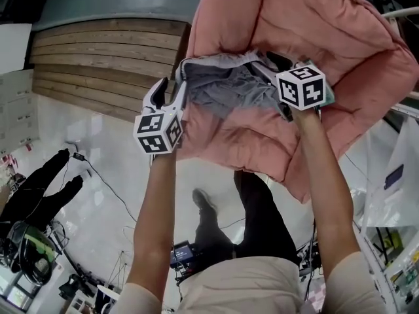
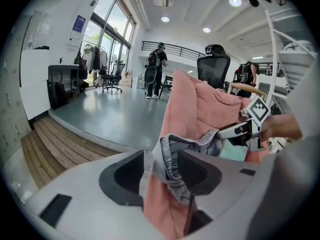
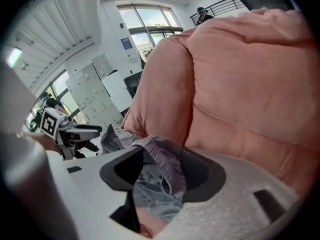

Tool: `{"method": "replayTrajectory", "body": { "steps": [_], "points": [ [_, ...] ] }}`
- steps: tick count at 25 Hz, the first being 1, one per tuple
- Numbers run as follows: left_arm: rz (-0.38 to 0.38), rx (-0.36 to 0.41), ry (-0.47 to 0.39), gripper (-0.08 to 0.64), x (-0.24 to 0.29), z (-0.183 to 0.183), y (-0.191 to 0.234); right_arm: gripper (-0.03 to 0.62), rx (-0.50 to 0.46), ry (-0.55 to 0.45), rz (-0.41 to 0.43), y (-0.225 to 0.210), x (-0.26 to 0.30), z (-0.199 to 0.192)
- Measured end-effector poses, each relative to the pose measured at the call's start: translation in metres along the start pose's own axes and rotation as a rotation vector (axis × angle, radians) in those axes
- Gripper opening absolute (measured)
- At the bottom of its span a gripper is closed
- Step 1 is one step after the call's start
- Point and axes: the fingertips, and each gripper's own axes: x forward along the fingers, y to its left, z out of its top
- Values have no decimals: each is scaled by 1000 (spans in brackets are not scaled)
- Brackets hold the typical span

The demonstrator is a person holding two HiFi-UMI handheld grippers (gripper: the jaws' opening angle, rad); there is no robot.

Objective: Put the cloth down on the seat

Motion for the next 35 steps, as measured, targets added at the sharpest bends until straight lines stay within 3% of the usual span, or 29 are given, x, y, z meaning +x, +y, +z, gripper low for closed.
{"method": "replayTrajectory", "body": {
  "steps": [4,8,10,14,17,21,29,32,35],
  "points": [
    [-13,18,-24,189,-18,21,-7,229,4,24,3,6,-26,-2],
    [-48,40,-90,187,-61,59,-24,219,14,-66,-29,25,-81,23],
    [-78,57,-140,185,-89,80,-39,178,4,-141,-30,46,-113,39],
    [-139,109,-250,124,-160,117,-70,-5,-37,-289,13,112,-183,73],
    [-182,155,-316,49,-221,144,-94,-6,-95,-370,36,169,-237,96],
    [-254,220,-386,24,-315,165,-117,-9,-193,-424,45,248,-306,115],
    [-245,303,-425,20,-486,187,-128,-9,-329,-502,44,376,-425,131],
    [-220,313,-452,20,-528,189,-137,-9,-360,-522,36,398,-463,126],
    [-223,338,-454,20,-533,178,-153,-9,-372,-542,42,392,-481,115]
  ]
}}
